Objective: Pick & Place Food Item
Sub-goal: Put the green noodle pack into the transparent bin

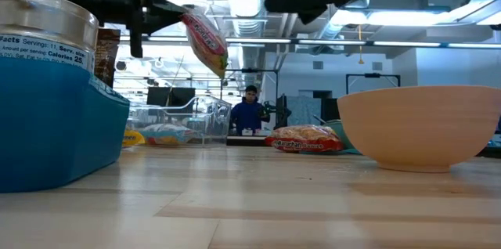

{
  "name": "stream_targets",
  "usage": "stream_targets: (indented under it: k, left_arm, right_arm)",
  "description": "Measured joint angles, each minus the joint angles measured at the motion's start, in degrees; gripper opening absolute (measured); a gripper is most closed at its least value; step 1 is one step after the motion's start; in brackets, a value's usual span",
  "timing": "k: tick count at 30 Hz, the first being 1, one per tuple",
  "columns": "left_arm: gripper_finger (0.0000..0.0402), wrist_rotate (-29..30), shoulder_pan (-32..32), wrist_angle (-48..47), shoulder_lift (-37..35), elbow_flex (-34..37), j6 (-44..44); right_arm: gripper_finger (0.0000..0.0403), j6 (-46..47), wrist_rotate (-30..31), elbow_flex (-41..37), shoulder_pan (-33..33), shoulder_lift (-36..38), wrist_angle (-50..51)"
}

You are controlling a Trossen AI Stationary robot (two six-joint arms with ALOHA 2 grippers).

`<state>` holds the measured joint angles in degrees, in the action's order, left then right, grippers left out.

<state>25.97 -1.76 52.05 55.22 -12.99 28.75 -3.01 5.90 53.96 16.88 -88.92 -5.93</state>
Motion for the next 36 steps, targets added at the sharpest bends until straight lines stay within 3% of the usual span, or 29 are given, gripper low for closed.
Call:
stream_targets:
  k: [16, 20, 36]
  left_arm:
    - [0.0016, 0.05, -15.76, 1.36, -1.42, 0.0, -2.29]
    - [0.0016, 3.37, -18.18, 1.69, -1.81, 0.0, -3.55]
    - [0.0016, 4.63, -21.27, -6.43, -1.79, 0.0, -23.17]
  right_arm:
    - [0.0, -0.72, 5.11, -13.06, -0.19, 8.7, -8.1]
    - [0.0, 0.48, 5.11, -14.94, -0.19, 8.85, -9.33]
    - [0.0, 1.55, 5.11, -14.98, -0.07, 8.19, -9.69]
